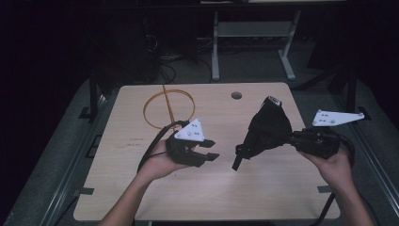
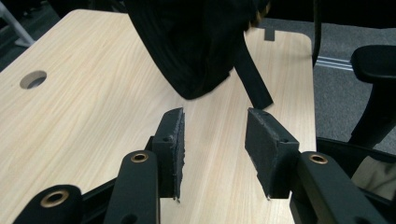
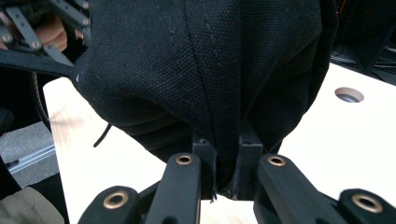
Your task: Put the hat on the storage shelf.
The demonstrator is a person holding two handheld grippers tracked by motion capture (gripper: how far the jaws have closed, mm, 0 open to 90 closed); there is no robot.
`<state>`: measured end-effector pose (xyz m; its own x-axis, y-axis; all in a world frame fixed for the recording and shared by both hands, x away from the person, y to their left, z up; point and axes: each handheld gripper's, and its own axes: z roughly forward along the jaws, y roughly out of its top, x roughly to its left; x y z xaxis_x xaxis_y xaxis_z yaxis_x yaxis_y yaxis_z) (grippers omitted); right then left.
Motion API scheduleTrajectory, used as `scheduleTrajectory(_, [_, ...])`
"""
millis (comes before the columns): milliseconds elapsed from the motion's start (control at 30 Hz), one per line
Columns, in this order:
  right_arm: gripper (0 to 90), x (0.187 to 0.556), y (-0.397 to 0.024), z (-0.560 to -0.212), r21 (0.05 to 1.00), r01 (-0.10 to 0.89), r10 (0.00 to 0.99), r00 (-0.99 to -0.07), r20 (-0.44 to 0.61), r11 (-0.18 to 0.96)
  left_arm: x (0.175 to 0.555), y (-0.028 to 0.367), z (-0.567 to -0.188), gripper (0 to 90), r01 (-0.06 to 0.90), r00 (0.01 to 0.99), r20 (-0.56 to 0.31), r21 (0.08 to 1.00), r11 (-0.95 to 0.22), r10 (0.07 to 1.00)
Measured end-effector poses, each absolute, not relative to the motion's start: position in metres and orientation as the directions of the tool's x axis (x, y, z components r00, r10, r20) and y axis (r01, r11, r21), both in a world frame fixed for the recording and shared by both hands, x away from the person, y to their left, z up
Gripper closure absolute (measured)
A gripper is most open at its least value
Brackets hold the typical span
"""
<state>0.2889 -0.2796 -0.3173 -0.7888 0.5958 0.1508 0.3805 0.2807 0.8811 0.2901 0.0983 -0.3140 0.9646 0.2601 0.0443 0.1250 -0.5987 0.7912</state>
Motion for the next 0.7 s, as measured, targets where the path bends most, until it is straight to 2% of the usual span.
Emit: scheduleTrajectory(700, [82.5,0.315,-0.244,-0.271,0.885,0.333,0.57,-0.816,0.098,0.325,0.276,0.126,-0.354,51.2,0.142,0.948,0.073,0.773,-0.618,0.31])
